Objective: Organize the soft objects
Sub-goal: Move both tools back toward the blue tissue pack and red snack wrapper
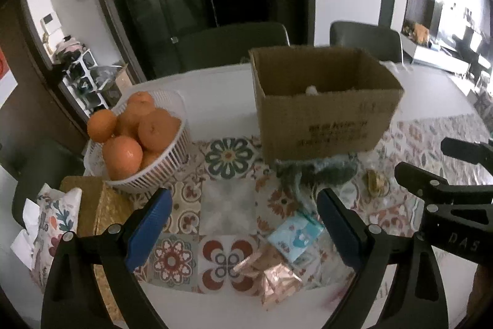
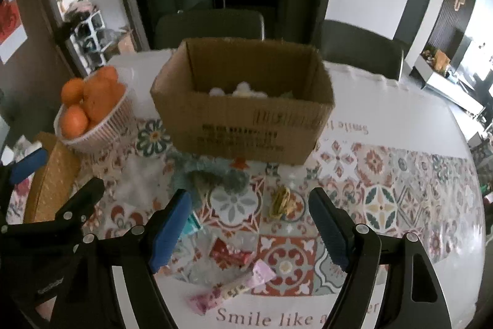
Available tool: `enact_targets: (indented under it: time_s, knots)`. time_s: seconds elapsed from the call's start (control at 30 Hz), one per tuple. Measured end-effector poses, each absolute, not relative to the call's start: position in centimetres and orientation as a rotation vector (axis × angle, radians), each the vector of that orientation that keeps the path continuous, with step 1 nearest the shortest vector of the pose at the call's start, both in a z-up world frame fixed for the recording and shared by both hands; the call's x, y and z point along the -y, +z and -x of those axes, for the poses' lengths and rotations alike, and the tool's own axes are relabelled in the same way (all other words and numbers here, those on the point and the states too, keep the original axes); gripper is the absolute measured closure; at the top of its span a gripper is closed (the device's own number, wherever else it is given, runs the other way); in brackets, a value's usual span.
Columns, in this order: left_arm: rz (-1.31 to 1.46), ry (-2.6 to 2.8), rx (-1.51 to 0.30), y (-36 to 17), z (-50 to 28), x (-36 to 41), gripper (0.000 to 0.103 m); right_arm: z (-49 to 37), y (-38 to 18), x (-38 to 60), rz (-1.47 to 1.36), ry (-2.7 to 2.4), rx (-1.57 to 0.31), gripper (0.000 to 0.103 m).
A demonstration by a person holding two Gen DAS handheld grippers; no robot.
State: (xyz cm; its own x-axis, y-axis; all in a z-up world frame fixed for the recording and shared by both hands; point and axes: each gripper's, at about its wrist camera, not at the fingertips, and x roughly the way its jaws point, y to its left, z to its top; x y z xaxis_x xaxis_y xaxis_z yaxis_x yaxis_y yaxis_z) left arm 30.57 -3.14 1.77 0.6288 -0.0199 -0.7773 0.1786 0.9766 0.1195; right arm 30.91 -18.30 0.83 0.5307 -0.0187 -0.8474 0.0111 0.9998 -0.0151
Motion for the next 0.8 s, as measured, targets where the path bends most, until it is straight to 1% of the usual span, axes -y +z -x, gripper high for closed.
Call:
enact_targets:
  time_s: [0.27, 0.6, 0.8]
  knots:
    - [-0.241, -0.143, -0.957, -0.7, -30.1, 3.2, 0.007, -30.6, -1.6, 17.8, 0.027, 0.002, -1.100, 0.024]
    - [-0.340, -0.298, -1.080, -3.9, -30.5, 4.5, 0.007, -30.0, -4.3, 18.4, -0.065, -0.001, -1.174, 0.024]
    - [-0.433, -0.374, -1.091, -5.8, -30.8, 5.4, 0.007, -30.1, -6.1, 18.2, -0.090, -0.022, -1.209, 0.024]
